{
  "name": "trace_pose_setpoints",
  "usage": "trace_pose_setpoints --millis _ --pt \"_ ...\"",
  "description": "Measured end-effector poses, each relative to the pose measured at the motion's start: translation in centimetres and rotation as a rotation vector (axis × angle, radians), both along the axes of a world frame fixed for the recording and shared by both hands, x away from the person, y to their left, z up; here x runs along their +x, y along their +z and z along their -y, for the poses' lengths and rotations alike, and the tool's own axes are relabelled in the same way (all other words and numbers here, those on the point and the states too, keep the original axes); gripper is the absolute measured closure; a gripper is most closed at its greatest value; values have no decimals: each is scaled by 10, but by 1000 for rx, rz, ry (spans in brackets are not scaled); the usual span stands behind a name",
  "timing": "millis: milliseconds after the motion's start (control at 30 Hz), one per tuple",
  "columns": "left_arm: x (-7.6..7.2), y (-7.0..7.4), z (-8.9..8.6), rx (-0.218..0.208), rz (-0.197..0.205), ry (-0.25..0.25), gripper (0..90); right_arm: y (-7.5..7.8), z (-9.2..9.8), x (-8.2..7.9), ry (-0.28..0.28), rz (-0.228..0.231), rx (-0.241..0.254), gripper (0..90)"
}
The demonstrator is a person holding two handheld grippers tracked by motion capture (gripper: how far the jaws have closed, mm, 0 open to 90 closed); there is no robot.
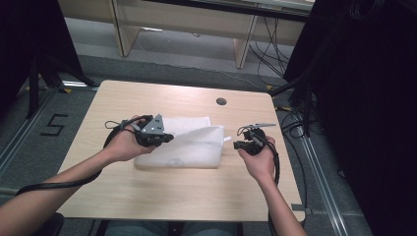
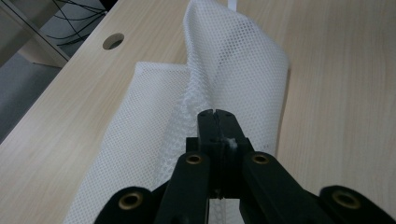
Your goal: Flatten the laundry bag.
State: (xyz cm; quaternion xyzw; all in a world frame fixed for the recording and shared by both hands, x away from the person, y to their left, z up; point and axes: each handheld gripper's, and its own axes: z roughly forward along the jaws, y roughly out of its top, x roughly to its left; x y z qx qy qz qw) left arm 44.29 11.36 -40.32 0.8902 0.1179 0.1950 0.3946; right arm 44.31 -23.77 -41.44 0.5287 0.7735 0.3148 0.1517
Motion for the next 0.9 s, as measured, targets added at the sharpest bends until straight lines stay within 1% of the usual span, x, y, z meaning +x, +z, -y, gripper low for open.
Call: trace_pose_setpoints --millis 67,100,133,167,200,233,267,300,333,367,400,433,467,500,533,567,600,633,667,700,733,767,800,867,900 --pt "-4 -2 -1 -8 -16 -4 900 0 0 -1 -5 0 3 809" --pt "-6 -3 -1 -9 -13 -4 900 0 1 -1 7 -6 10 809" --pt "-7 -4 -1 -5 -12 -11 900 -1 1 -1 4 -3 23 808" --pt "-10 -5 -1 -10 -15 -11 900 -1 1 -2 -1 -4 13 808" --pt "-14 -7 -1 -5 -10 -29 900 -1 2 -2 6 -10 15 808" --pt "-17 -9 -1 -8 -17 -31 900 -2 3 -1 13 13 -4 808" --pt "-17 -9 -1 -8 -17 -31 900 -2 3 -1 13 13 -4 808" --pt "-20 -10 -1 -16 -19 -29 900 -3 4 0 11 33 -24 807" --pt "-22 -10 -1 -9 -16 -45 900 2 2 -2 -12 -15 21 807" --pt "-25 -11 -1 -12 -27 -47 900 2 2 -2 -12 -15 21 807" --pt "-30 -12 -1 -20 -29 -55 900 3 4 -1 -15 -7 5 806" --pt "-30 -12 -1 -20 -29 -55 900 3 4 -1 -15 -7 5 806" --pt "-33 -13 0 -30 -33 -55 900 4 3 -1 -17 -4 21 805" --pt "-35 -13 -1 -22 -27 -66 900 6 5 -1 -11 6 4 802" --pt "-37 -13 -1 -20 -26 -72 900 6 5 -1 -11 6 4 802" --pt "-39 -14 0 -32 -34 -68 900 8 4 -1 -22 -7 27 802" --pt "-40 -14 0 -18 -26 -80 900 8 4 0 -27 -3 24 802" --pt "-42 -14 0 -19 -31 -80 900 9 4 -1 -35 -1 37 802" --pt "-44 -15 0 -31 -38 -79 900 9 4 -1 -35 -1 37 802" --pt "-44 -14 -1 -17 -29 -87 900 9 6 1 -26 4 7 802" --pt "-46 -15 0 -34 -40 -77 900 9 7 1 -16 7 1 803" --pt "-47 -14 -1 -31 -43 -83 900 11 4 0 -32 -3 18 803" --pt "-48 -14 -1 -38 -43 -84 900 11 4 0 -24 -1 24 803" --pt "-51 -13 -3 -38 -46 -91 900 12 3 0 -23 3 25 804" --pt "-53 -13 -3 -40 -54 -91 900 12 3 0 -23 -1 33 805"
